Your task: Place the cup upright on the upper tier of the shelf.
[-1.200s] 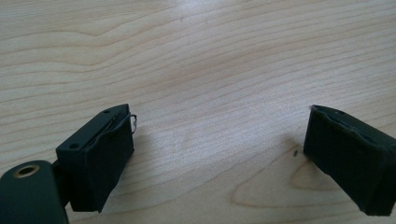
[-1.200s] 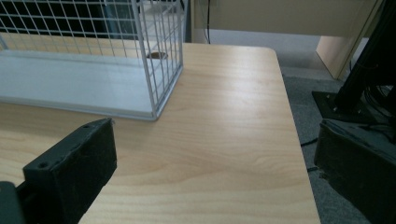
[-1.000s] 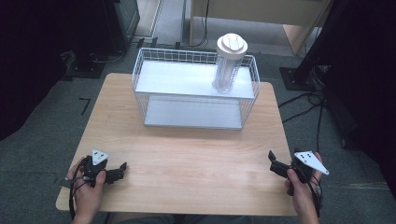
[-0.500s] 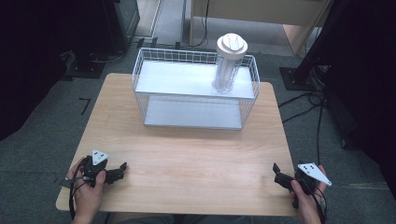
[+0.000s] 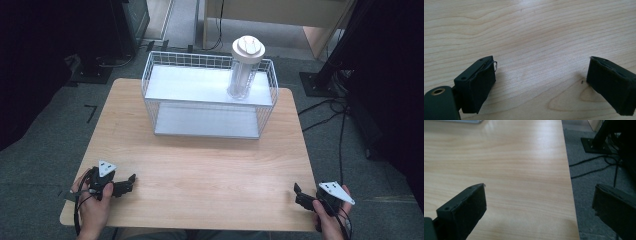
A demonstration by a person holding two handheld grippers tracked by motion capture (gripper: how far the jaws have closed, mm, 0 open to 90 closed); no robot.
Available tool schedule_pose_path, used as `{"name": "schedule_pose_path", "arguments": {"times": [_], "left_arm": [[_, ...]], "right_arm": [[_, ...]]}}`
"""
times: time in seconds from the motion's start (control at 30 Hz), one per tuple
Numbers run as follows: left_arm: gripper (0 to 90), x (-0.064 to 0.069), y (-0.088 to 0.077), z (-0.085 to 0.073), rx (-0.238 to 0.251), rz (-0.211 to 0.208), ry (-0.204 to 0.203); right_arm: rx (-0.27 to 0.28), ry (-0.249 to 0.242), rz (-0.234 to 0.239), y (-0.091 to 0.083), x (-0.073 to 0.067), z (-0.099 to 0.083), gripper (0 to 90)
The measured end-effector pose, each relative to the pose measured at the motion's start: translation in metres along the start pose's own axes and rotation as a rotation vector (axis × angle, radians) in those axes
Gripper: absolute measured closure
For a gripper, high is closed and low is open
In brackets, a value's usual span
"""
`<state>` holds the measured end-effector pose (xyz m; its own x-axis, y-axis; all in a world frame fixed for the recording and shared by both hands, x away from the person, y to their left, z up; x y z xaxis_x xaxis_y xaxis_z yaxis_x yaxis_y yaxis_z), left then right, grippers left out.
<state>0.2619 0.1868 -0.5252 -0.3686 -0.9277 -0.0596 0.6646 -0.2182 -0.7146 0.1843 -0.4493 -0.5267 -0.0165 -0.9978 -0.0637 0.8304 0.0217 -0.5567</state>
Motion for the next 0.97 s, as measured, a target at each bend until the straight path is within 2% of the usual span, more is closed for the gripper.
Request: {"name": "schedule_pose_path", "arguments": {"times": [0.03, 0.1, 0.2, 0.23, 0.27, 0.37, 0.43, 0.67, 0.97], "left_arm": [[8.7, 0.0, 0.0, 0.0, 0.0, 0.0, 0.0], [8.8, 0.0, 0.0, 0.0, 0.0, 0.0, 0.0], [8.8, 0.0, 0.0, 0.0, 0.001, 0.0, 0.0], [8.8, 0.0, 0.0, -0.0001, 0.0, 0.0, 0.0], [8.8, 0.0, 0.0, -0.0001, 0.0, 0.001, 0.0], [8.8, 0.0, 0.0, -0.0001, 0.001, 0.001, 0.0], [8.7, 0.0, 0.0, -0.0001, 0.001, 0.0, 0.0], [8.8, 0.0, 0.0, -0.0001, 0.0, 0.0, 0.0], [8.8, 0.0001, 0.0001, 0.0, 0.002, 0.001, -0.001]], "right_arm": [[-0.041, -0.02, -0.01, 0.0015, -0.0013, -0.0006, 0.0], [-0.085, -0.036, -0.009, 0.0041, -0.0026, -0.0009, 0.0], [-0.107, -0.043, -0.005, 0.0058, -0.003, -0.0009, 0.0], [-0.19, -0.009, 0.008, 0.0099, -0.0021, -0.0019, 0.0], [-0.199, 0.01, 0.016, 0.0105, -0.0009, -0.002, 0.0], [-0.208, 0.036, 0.017, 0.0104, 0.0014, -0.0024, 0.0], [-0.204, 0.019, 0.022, 0.0102, 0.0006, -0.0025, 0.0], [-0.217, 0.051, 0.026, 0.0101, 0.0012, -0.0031, 0.0], [-0.216, 0.053, 0.02, 0.01, 0.0007, -0.0032, 0.0]]}}
Point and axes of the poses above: each handheld gripper's, and its own axes: y roughly forward along the jaws, z roughly out of its top, x roughly to its right, the point moved 1 cm from there along y, roughly forward along the jaws, and after that the axes turned 4 degrees about y, right-handed, at the moved point
